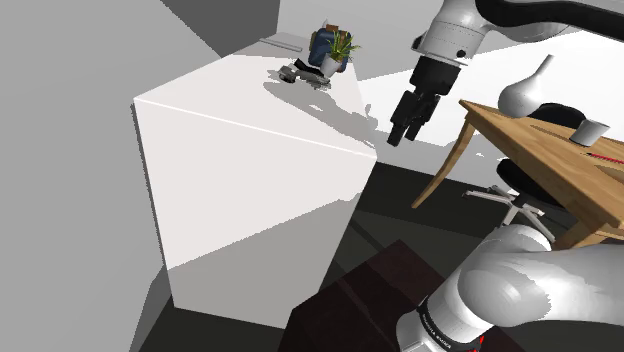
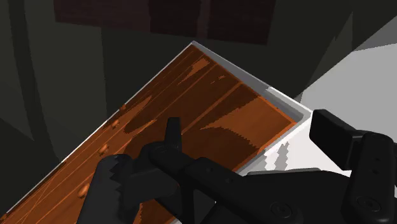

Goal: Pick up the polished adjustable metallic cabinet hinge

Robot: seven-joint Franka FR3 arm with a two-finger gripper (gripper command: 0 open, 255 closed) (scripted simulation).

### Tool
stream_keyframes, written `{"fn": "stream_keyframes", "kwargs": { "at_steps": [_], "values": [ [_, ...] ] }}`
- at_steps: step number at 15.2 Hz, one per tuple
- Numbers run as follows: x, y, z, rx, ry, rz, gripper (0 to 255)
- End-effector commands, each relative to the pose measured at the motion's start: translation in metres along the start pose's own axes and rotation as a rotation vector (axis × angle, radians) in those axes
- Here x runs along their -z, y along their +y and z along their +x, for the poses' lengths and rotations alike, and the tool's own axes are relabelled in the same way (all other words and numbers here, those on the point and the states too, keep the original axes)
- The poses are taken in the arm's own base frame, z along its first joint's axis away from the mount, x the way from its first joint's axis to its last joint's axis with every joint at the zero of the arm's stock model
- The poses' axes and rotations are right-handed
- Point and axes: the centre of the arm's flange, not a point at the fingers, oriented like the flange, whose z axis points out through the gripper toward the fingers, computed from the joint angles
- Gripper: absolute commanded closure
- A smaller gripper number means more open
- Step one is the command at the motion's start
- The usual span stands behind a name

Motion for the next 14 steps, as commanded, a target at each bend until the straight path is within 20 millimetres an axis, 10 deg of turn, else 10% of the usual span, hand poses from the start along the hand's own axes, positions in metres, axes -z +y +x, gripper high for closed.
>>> {"fn": "stream_keyframes", "kwargs": {
  "at_steps": [1,14],
  "values": [
    [0.0,0.0,0.0,0.0,0.0,0.0,0],
    [0.011,0.06,0.152,0.076,0.051,-0.008,0]
  ]
}}
